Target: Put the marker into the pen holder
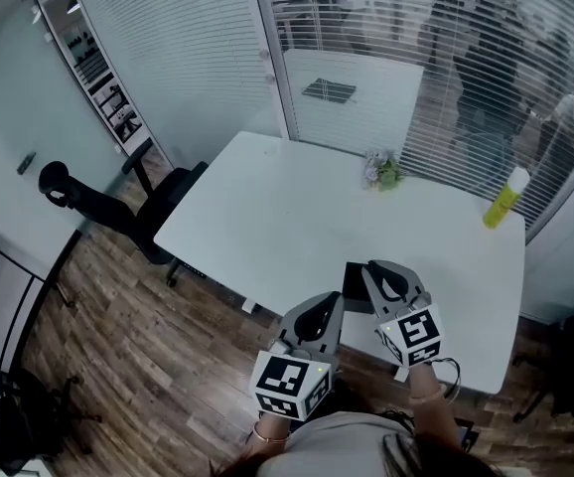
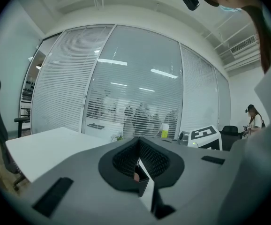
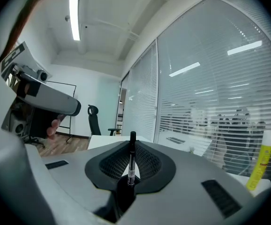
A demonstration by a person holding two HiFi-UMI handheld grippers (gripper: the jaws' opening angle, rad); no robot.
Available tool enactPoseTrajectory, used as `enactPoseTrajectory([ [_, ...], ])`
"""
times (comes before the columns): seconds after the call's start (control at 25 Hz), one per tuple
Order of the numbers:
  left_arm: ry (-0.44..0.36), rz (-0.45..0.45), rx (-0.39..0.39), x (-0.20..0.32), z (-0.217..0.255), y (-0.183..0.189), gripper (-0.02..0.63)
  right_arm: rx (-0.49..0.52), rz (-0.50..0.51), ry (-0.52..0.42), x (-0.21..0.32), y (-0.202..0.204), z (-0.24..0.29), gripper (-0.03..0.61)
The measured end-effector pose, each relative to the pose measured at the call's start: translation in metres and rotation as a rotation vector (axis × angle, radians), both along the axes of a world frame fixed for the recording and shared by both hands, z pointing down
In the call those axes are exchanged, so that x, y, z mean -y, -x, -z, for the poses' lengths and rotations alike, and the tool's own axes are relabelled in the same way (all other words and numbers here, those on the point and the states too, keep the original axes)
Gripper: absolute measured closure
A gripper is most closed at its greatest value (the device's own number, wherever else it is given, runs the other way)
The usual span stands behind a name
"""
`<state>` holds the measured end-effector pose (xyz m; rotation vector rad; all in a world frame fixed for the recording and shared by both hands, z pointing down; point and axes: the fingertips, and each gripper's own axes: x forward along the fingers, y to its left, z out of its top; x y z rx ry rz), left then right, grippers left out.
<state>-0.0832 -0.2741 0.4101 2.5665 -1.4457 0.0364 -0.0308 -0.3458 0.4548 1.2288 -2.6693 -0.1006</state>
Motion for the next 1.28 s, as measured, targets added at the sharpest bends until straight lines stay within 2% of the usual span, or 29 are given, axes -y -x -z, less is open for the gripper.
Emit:
enactPoseTrajectory([
  [0.36,0.022,0.0,-0.004,0.01,-0.009,0.005,0.595,-0.079,-0.006,0.061,0.013,0.003,-0.035,0.523],
  [0.72,0.047,0.001,-0.008,0.018,-0.019,0.006,0.595,-0.129,0.051,0.141,0.015,0.015,-0.059,0.522],
  [1.28,0.063,0.0,-0.009,0.031,-0.024,0.009,0.595,-0.214,0.038,0.255,0.024,0.019,-0.086,0.522],
])
